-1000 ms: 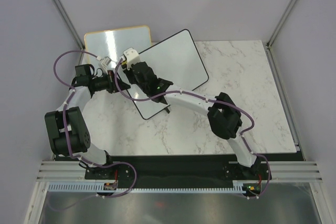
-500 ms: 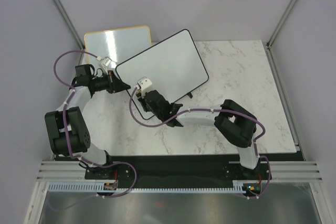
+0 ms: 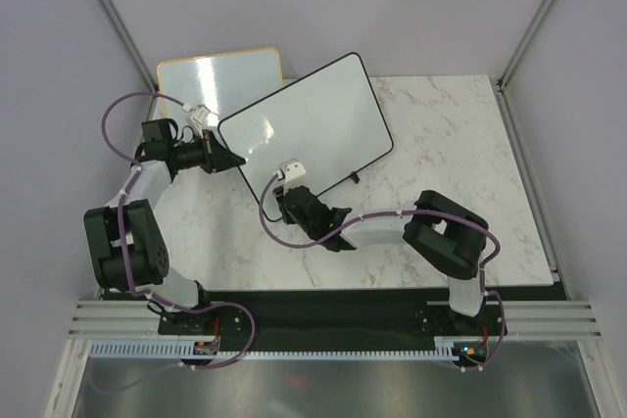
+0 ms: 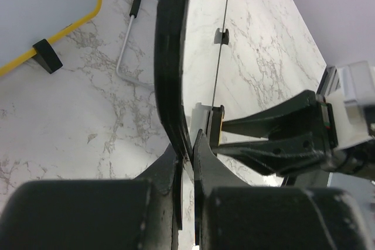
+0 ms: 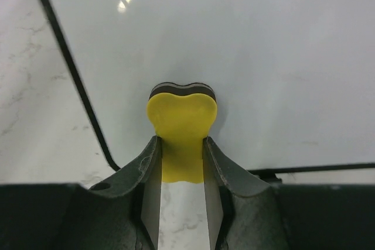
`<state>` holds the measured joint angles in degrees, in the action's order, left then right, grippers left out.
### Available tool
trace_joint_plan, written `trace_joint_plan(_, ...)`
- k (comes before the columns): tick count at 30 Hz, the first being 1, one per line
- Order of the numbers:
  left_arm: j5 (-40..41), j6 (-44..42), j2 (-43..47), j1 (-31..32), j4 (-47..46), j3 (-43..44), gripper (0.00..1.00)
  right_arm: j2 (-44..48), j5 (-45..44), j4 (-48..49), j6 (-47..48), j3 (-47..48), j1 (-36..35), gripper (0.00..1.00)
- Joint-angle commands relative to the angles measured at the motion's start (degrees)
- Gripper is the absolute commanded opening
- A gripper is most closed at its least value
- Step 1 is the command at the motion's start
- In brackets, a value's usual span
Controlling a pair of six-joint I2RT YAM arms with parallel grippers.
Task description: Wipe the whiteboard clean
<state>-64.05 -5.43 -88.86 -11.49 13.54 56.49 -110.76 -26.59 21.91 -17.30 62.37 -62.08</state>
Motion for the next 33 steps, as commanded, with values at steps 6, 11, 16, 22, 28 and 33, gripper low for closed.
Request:
trace_joint_plan(6,3.41,-9.33,1.67,1.03,-3.34,1.87,0.02,0.45,-15.15,-8.38,-4.76,-8.31,8.99,0.00)
trace_joint_plan(11,3.49,-9.42,1.67,1.03,-3.26,1.78,0.02,2.21,-14.19,-6.36,-6.78,-9.02,12.94,0.00)
trace_joint_plan(16,3.50,-9.51,1.58,1.03,-3.35,1.87,0.02,4.94,-9.63,-5.13,-9.15,-8.93,16.81,0.00)
trace_joint_plan(22,3.23,-9.33,1.23,1.03,-3.35,1.96,0.02,8.10,1.07,-1.08,-10.39,-8.15,18.32,0.00)
trace_joint_plan(28,3.32,-9.07,1.06,1.11,-3.34,1.78,0.02,7.93,1.28,-1.69,-8.81,-4.72,16.83,0.00)
trace_joint_plan(33,3.32,-8.19,0.71,1.82,-3.96,1.78,0.02,5.56,0.58,-0.99,-5.92,-1.91,14.02,0.00)
